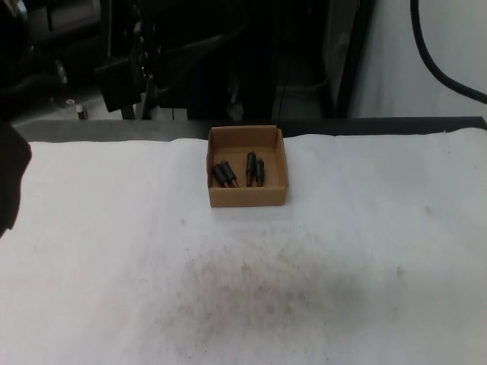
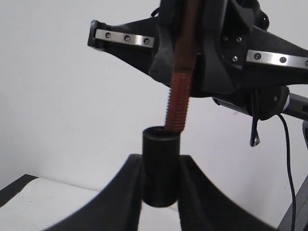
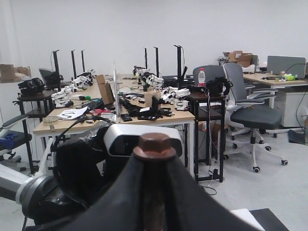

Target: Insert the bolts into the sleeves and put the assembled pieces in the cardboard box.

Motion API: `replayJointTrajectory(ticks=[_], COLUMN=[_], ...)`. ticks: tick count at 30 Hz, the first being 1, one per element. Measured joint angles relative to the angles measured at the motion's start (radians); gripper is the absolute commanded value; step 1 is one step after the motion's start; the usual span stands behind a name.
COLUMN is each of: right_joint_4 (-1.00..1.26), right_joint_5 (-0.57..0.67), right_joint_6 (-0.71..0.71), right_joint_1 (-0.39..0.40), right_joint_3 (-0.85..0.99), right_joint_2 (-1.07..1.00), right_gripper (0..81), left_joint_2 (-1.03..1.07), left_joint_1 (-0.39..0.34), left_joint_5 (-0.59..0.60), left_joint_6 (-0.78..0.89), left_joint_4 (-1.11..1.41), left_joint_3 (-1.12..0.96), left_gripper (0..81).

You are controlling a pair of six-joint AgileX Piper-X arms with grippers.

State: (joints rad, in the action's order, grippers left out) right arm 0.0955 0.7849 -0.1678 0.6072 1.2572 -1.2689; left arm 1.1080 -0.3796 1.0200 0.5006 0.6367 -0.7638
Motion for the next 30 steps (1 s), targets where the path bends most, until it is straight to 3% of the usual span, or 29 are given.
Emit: replayJointTrajectory(ticks=[30], right_joint_4=[-0.125], right_joint_5=[-0.002], right_joint_6=[0.1], right_joint_1=[0.006], right_joint_3=[-0.002], right_joint_2=[0.007], right_gripper=[0.8], left_joint_2=[0.012], left_joint_1=[0.006], left_joint_5=[0.028], left_joint_6=[-0.007], left_joint_4=[0.104], left_joint_3=[-0.013], left_gripper=[0.2])
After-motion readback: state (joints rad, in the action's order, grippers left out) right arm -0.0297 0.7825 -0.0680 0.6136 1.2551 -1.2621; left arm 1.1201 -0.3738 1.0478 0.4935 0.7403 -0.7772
